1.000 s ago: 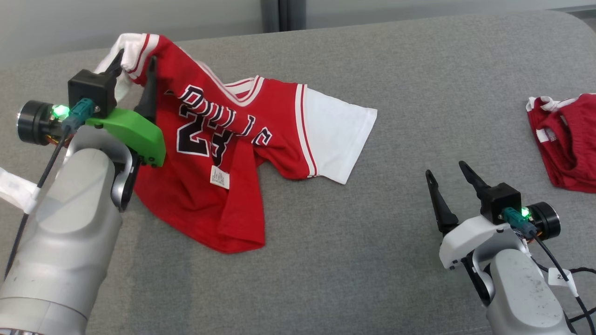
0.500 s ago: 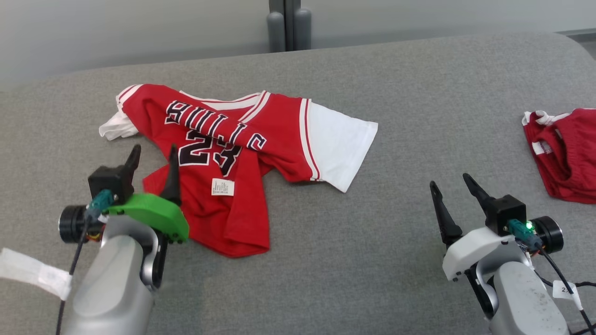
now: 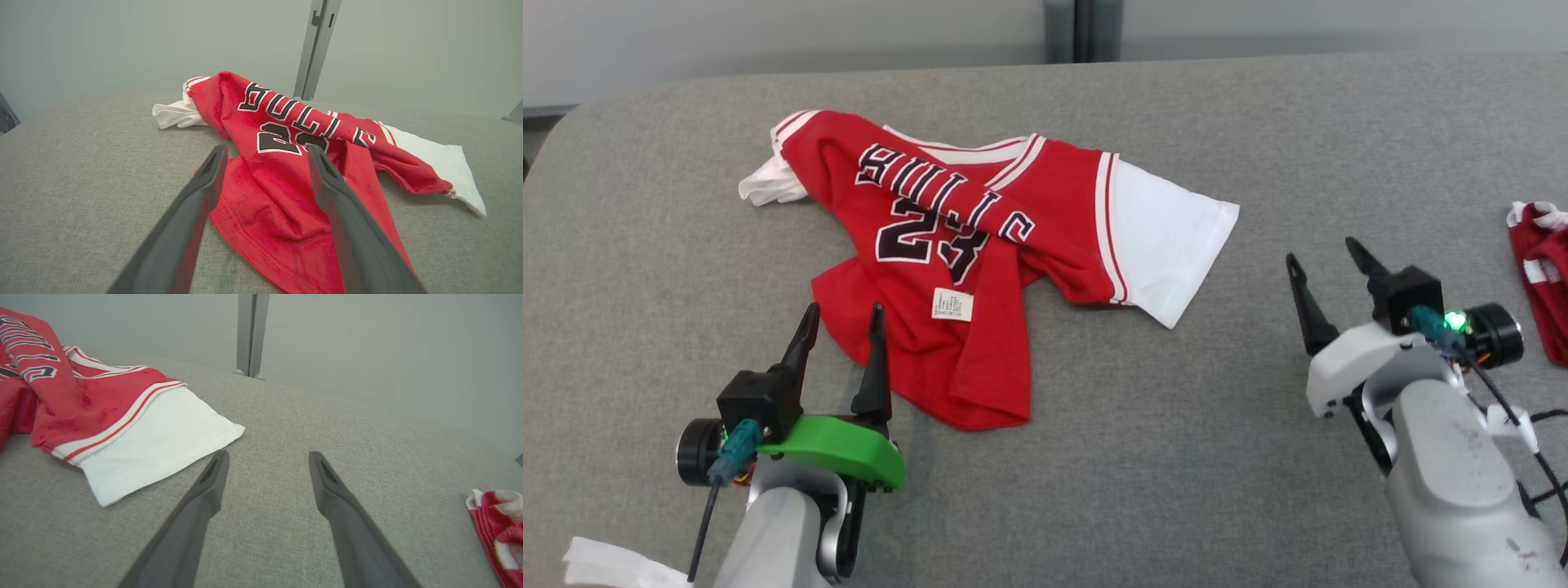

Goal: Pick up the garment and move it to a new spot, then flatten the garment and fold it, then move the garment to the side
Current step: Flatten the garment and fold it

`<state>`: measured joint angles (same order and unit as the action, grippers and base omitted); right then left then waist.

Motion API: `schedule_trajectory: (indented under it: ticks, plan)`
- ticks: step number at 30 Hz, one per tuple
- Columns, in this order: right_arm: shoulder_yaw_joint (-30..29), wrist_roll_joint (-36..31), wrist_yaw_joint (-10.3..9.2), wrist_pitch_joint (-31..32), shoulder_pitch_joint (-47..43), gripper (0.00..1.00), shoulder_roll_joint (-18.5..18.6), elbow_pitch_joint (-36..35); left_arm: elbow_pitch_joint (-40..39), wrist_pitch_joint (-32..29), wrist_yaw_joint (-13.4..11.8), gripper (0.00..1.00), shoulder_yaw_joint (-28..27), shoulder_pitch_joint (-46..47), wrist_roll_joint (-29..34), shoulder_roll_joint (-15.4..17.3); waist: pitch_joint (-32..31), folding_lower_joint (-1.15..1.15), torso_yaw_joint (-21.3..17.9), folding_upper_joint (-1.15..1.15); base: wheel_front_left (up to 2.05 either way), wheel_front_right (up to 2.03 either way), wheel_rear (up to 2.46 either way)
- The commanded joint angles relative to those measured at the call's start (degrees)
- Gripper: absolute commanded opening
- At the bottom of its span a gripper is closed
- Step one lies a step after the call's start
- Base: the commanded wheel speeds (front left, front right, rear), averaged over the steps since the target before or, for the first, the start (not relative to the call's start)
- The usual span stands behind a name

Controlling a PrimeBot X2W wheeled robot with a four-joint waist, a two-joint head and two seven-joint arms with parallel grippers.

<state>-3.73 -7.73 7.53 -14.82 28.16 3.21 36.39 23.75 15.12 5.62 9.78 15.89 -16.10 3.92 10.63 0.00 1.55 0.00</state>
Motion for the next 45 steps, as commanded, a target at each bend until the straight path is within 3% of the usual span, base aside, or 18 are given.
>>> schedule_trajectory:
  ticks: [1,10,17,19,20,27,36,38,39,45]
  plan:
    - [-0.8,-1.2,-0.10,0.6,2.6,1.00,0.8,1.2,-0.6,0.0,0.5,1.00,0.3,0.2,0.8,-0.4,4.1,0.00,4.0,0.00,0.00,0.00,0.00]
    - [-4.1,-6.1,-0.10,4.2,16.4,1.00,2.0,11.7,-2.6,0.0,1.7,1.00,1.1,3.1,0.9,-0.9,9.7,0.00,8.9,0.00,0.00,0.00,0.00]
    - [-7.6,-10.1,-0.10,6.7,19.7,1.00,3.0,18.4,-3.3,0.0,1.9,1.00,2.7,4.1,-0.7,-1.0,11.8,0.00,10.5,0.00,0.00,0.00,0.00]
    - [-8.4,-11.0,-0.10,6.9,19.7,0.02,2.9,20.3,-3.0,0.0,1.9,1.00,3.0,4.2,-0.8,-1.0,12.0,0.00,10.5,0.00,0.00,0.00,0.00]
    - [-8.7,-11.0,-0.09,6.7,19.5,0.00,2.8,21.2,-3.0,0.0,1.9,1.00,3.1,4.2,-0.8,-1.0,12.1,0.00,10.4,0.00,0.00,0.00,0.00]
    - [-12.5,-11.7,-0.16,3.1,18.8,0.00,5.8,22.3,-2.9,0.0,1.9,1.00,3.3,3.9,-0.2,-0.9,11.2,0.00,8.3,0.00,0.00,0.00,0.00]
    - [-24.1,-17.4,-0.11,0.9,16.5,0.00,9.9,15.0,-2.6,0.0,1.9,1.00,4.7,2.7,0.3,-0.9,8.2,0.00,5.6,0.00,0.00,0.00,0.00]
    - [-26.5,-18.8,-0.11,0.8,15.8,0.49,9.6,13.4,-2.2,0.0,1.9,1.00,5.2,2.2,0.5,-0.9,7.6,0.00,5.1,0.00,0.00,0.00,0.00]
    - [-27.4,-19.4,-0.12,0.7,15.6,1.00,9.1,12.5,-2.0,0.0,1.9,1.00,5.5,2.1,0.5,-0.9,7.3,0.00,4.8,0.00,0.00,0.00,0.00]
    - [-28.2,-20.7,-0.11,-0.1,14.3,1.00,5.3,9.9,-0.5,0.0,1.9,1.00,9.9,1.8,-1.4,-0.9,6.4,0.00,2.8,0.00,0.00,0.00,0.00]
